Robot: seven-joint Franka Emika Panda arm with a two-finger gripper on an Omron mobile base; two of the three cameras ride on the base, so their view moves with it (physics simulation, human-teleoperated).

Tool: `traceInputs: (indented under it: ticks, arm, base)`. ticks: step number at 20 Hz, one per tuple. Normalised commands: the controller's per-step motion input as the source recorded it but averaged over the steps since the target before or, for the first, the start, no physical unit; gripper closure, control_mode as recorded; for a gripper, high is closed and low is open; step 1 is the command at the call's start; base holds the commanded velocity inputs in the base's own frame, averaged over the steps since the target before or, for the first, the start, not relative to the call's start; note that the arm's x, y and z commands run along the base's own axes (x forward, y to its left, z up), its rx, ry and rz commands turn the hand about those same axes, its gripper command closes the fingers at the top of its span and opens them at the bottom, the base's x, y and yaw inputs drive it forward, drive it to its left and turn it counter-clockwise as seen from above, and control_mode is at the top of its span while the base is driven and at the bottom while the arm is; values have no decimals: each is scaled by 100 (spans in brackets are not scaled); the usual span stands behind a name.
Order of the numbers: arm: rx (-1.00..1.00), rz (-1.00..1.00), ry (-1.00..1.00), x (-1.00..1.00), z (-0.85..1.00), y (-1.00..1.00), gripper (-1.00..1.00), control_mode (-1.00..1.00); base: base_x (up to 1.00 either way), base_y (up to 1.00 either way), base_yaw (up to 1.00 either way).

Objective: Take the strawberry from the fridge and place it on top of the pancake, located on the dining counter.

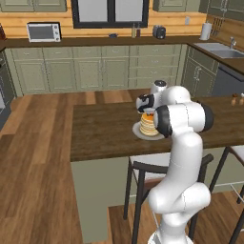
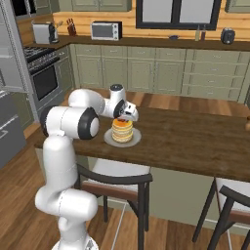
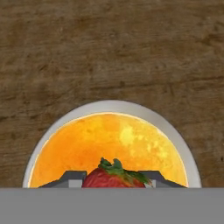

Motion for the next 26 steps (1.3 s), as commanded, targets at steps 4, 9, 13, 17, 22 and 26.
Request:
traceInputs:
  ticks: [4,9,13,17,22,26]
  arm:
    - [0,0,9,-6,-16,0,-100,-100]
    - [0,0,1,0,-1,0,-100,-100]
    - [0,0,0,0,7,0,-100,-100]
    - [0,0,0,-2,35,0,-100,-100]
    - [0,0,0,-1,55,0,-100,-100]
    - [0,0,0,-34,38,0,-100,-100]
  base:
    - [0,0,0]
    - [0,0,0]
    - [0,0,0]
    - [0,0,0]
    - [0,0,0]
    - [0,0,0]
